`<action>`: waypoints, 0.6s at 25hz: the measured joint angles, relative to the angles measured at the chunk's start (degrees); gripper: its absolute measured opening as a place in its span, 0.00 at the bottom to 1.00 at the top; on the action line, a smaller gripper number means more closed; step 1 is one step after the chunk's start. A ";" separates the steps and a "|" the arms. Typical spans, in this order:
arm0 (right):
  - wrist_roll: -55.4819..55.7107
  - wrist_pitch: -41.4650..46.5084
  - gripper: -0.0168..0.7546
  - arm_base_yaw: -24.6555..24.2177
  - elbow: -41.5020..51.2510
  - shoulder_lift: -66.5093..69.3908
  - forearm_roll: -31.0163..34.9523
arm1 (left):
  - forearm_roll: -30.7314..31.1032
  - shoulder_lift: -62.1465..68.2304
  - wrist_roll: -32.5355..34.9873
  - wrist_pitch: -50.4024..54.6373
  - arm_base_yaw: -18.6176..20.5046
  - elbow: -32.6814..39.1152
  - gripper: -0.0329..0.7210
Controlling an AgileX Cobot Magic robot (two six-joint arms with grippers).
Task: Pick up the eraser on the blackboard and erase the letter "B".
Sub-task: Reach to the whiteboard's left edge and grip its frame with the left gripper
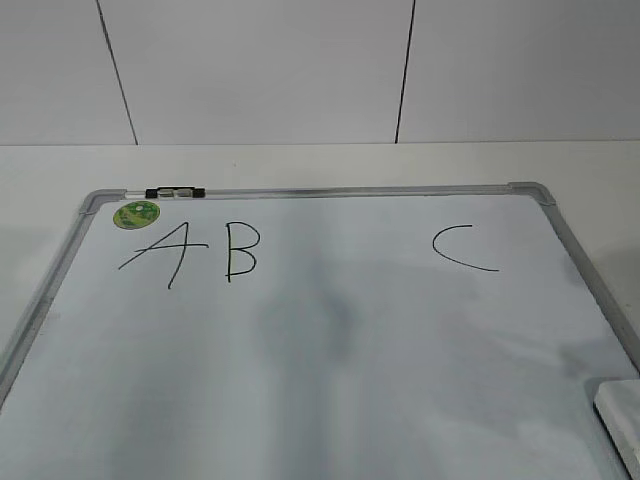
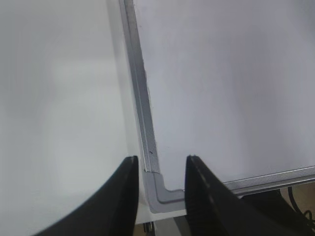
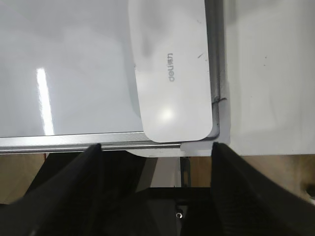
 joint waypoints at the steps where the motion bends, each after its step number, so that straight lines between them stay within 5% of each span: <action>1: 0.00 -0.11 0.73 0.00 0.00 0.88 0.00 | 0.00 2.20 -0.05 0.00 0.00 -0.77 0.36; 15: -1.54 -3.35 0.73 -0.48 -10.44 19.03 -0.20 | 1.26 30.08 -0.14 -4.81 0.00 -11.30 0.36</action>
